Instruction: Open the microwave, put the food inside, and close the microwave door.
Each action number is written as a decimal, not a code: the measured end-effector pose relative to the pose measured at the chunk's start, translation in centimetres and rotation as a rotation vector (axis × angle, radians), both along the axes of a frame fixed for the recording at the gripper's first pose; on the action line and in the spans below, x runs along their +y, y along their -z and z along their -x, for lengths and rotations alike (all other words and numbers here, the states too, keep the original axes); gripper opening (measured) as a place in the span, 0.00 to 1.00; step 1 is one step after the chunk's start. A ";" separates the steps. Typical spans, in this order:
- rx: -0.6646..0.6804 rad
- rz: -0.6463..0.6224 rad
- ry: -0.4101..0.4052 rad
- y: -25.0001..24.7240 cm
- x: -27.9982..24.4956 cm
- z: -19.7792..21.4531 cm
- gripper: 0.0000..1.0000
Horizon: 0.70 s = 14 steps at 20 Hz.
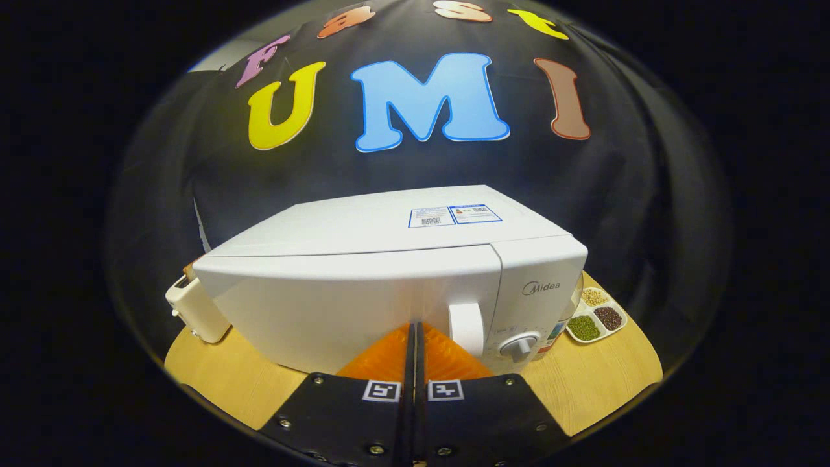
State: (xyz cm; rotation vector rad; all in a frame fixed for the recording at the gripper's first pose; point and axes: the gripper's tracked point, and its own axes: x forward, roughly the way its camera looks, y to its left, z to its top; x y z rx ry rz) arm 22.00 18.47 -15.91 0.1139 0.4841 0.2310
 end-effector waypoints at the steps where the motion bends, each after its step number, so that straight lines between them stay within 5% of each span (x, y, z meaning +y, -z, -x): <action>1: -0.016 -0.001 -0.004 -0.9 0.0 0.7 0.01; 11: -0.322 0.039 -0.062 -13.2 -0.8 11.9 0.09; 13: -0.376 0.023 -0.051 -15.1 -1.3 13.8 0.33; 14: -0.390 0.015 -0.047 -15.8 -1.4 14.7 0.59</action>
